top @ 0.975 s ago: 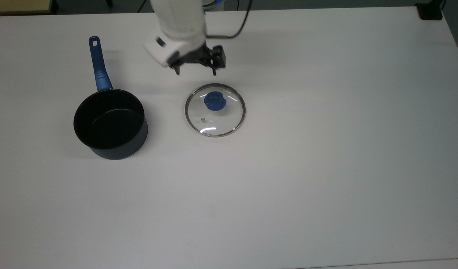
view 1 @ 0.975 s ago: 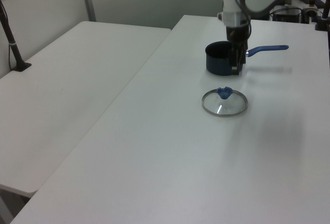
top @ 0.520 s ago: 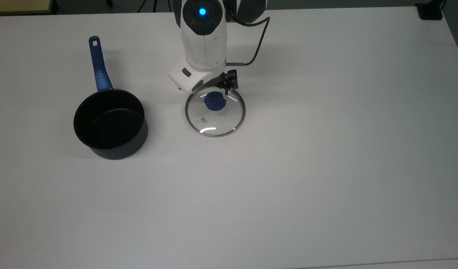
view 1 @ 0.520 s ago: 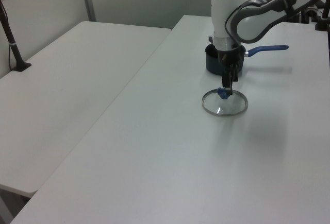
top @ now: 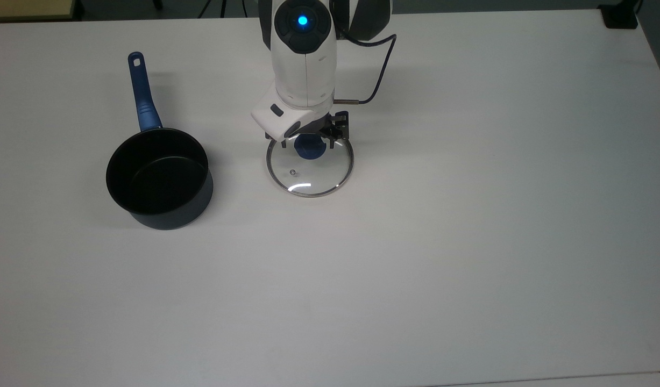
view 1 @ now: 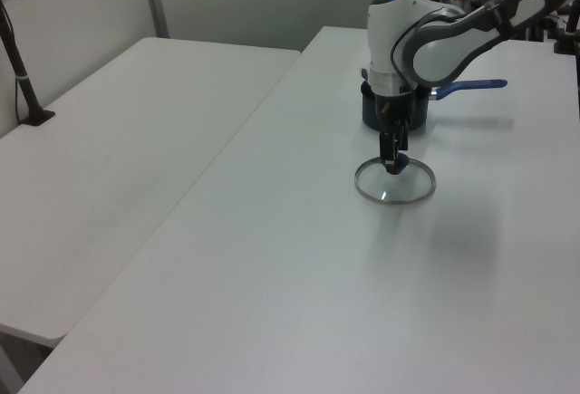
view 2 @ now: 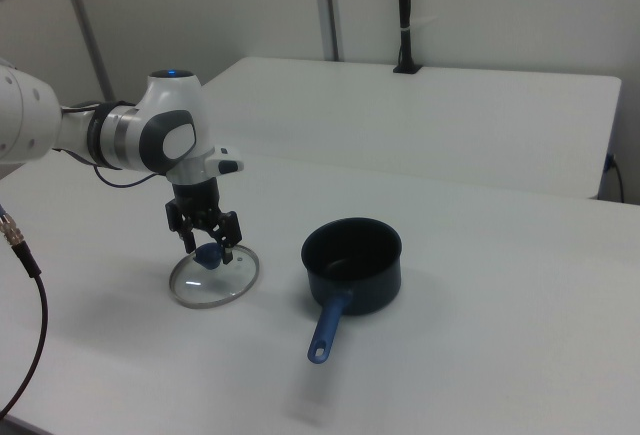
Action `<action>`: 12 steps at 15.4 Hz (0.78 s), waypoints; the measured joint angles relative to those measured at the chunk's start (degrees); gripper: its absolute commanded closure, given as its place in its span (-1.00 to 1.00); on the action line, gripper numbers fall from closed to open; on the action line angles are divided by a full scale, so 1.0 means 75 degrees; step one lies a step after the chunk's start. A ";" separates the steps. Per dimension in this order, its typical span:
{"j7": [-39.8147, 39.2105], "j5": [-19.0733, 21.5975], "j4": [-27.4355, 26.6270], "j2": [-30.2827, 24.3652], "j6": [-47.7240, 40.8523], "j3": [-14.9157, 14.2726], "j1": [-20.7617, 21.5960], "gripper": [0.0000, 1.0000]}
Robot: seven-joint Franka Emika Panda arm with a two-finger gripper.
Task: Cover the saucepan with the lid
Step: 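Close the gripper on the blue knob of the glass lid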
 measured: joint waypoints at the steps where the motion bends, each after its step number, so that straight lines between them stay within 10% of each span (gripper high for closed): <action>1: 0.0001 0.0000 0.0013 0.0009 0.0011 0.0000 0.0002 -0.57; 12: 0.0008 -0.0111 0.0077 0.0055 0.0015 0.0002 0.0065 0.01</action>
